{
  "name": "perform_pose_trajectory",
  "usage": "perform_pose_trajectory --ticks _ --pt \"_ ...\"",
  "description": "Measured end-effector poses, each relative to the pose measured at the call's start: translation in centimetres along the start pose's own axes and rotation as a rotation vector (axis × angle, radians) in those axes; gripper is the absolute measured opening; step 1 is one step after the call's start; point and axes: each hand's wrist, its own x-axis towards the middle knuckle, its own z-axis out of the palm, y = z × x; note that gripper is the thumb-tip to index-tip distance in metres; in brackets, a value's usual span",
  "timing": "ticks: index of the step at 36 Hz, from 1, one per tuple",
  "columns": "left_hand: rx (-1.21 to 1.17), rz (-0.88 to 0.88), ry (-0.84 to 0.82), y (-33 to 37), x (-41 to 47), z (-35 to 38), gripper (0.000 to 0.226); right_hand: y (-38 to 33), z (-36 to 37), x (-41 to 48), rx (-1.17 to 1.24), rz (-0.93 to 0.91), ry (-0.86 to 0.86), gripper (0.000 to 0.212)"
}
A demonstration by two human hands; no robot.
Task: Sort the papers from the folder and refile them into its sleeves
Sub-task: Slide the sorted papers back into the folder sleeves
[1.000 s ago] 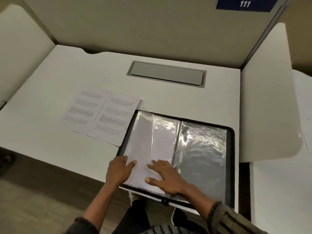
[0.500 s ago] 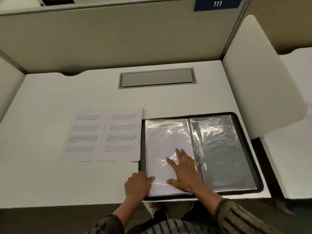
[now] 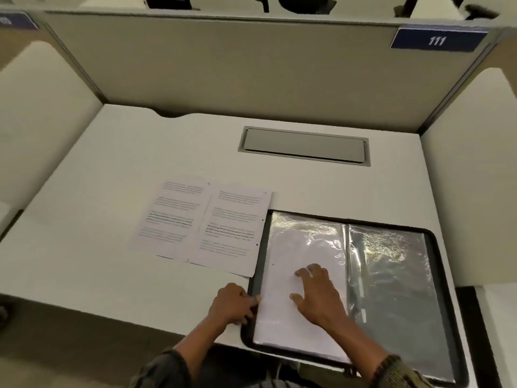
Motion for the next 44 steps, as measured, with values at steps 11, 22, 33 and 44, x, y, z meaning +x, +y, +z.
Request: perform_pose_trajectory --ticks 11,22,33,44 --pt "-0.074 -0.111 0.347 -4.8 1.8 -11.7 0.045 -10.8 0.1 4.9 0.026 -0.327 -0.01 0.068" --pt "0.268 -0.123 0.574 -8.8 9.5 -26.9 0.037 -25.9 3.6 11.3 -0.047 -0.373 -0.116 0.082" --pt "0.098 -0.04 0.428 -11.7 17.1 -33.5 0.064 -33.0 8.4 14.0 -0.056 -0.279 -0.176 0.095" --pt "-0.327 -0.13 0.321 -10.7 18.4 -34.5 0.068 -33.0 7.6 14.4 0.053 -0.191 -0.156 0.079"
